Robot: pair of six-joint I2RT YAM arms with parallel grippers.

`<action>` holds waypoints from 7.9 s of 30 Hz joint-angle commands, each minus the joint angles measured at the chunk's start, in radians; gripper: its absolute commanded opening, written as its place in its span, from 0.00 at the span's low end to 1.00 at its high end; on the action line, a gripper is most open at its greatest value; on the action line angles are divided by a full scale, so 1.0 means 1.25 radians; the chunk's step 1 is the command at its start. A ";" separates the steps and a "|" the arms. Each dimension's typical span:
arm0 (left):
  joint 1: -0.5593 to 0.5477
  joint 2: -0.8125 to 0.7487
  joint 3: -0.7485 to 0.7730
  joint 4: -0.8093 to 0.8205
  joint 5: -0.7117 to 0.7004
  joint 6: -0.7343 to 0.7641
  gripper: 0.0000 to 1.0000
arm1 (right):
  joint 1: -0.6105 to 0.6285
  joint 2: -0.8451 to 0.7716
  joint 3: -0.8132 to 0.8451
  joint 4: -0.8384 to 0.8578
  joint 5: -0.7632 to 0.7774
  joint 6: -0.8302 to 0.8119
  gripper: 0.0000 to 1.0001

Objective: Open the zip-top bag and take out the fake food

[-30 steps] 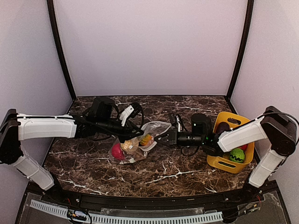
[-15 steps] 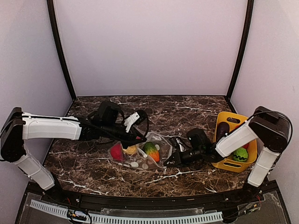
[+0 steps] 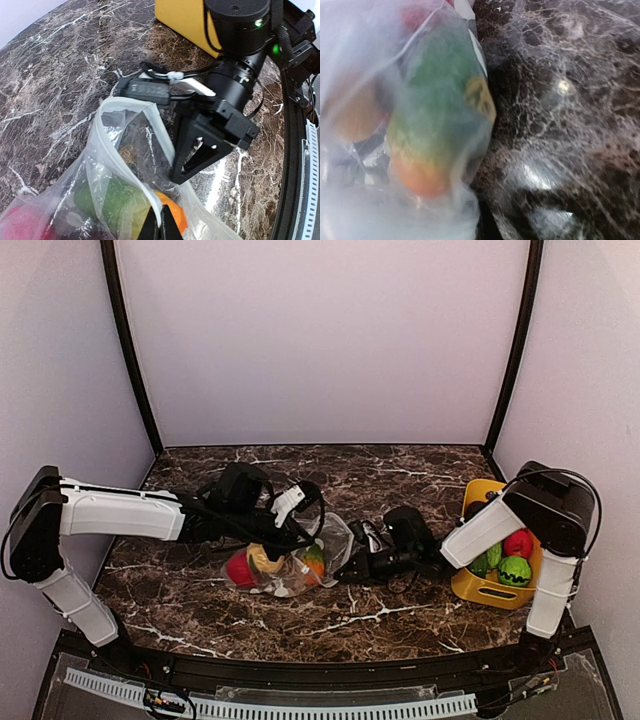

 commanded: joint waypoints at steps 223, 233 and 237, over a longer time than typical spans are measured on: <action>0.048 -0.181 -0.203 0.179 0.124 -0.158 0.01 | 0.184 0.235 0.243 0.335 0.008 -0.561 0.88; 0.041 -0.182 -0.250 0.104 0.086 -0.172 0.01 | 0.154 0.229 0.124 0.472 0.074 -0.467 0.87; -0.019 -0.102 -0.166 0.049 0.102 -0.110 0.01 | 0.118 0.222 0.051 0.557 0.080 -0.399 0.87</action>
